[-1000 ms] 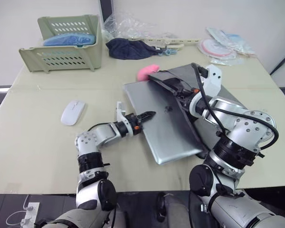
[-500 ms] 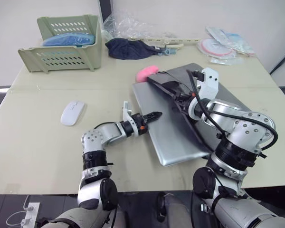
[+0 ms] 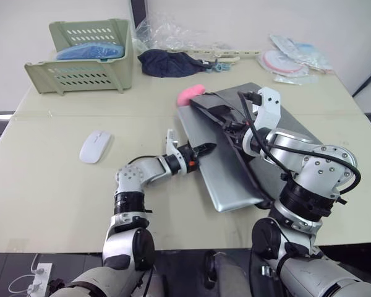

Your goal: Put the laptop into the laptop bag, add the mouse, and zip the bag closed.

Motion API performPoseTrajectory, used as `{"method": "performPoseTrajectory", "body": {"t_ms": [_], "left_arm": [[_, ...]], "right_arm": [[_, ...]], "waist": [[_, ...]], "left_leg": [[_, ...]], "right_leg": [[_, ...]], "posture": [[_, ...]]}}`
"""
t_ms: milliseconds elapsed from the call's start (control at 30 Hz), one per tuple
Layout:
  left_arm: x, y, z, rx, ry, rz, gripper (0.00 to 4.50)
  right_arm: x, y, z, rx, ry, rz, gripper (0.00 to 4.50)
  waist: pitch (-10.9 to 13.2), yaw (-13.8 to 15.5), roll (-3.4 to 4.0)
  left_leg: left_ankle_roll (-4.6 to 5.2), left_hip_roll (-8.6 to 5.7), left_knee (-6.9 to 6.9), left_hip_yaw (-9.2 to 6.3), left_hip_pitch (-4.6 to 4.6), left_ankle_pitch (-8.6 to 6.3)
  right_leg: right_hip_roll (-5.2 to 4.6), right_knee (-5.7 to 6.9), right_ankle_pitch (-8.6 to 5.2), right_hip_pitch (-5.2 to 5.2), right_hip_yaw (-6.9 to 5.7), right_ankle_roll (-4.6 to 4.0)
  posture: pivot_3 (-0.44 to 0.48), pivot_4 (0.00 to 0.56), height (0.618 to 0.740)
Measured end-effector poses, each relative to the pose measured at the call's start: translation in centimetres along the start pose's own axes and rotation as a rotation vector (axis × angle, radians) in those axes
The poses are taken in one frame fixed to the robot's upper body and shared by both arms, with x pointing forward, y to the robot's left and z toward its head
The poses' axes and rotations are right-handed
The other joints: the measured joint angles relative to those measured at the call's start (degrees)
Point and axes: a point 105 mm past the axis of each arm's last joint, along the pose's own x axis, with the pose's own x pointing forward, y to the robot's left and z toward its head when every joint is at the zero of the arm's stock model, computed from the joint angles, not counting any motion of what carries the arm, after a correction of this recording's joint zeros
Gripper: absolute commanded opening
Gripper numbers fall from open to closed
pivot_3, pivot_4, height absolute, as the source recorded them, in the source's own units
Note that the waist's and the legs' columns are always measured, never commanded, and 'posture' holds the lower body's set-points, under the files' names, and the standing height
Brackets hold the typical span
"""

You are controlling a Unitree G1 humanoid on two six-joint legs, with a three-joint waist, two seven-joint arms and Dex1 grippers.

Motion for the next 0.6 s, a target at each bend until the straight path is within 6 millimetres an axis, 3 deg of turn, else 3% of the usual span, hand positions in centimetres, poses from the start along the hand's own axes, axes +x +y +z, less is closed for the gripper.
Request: {"method": "performPoseTrajectory", "body": {"t_ms": [300, 600], "left_arm": [[1.8, 0.4, 0.0, 0.022, 0.003, 0.005, 0.41], [2.2, 0.5, -0.1, 0.033, 0.004, -0.011, 0.41]], "right_arm": [[0.1, 0.4, -0.2, 0.006, 0.003, 0.012, 0.01], [0.0, 0.5, 0.1, -0.001, -0.006, 0.018, 0.01]], "waist": [[0.02, -0.01, 0.03], [0.00, 0.10, 0.06]], "left_leg": [[0.01, 0.00, -0.09, 0.00, 0.01, 0.01], [0.03, 0.00, -0.09, 0.00, 0.00, 0.01]], "right_leg": [[0.01, -0.06, 0.00, 0.00, -0.02, 0.01], [0.00, -0.06, 0.02, 0.01, 0.00, 0.03]], "posture": [[0.000, 0.150, 0.740], [0.000, 0.150, 0.740]]}}
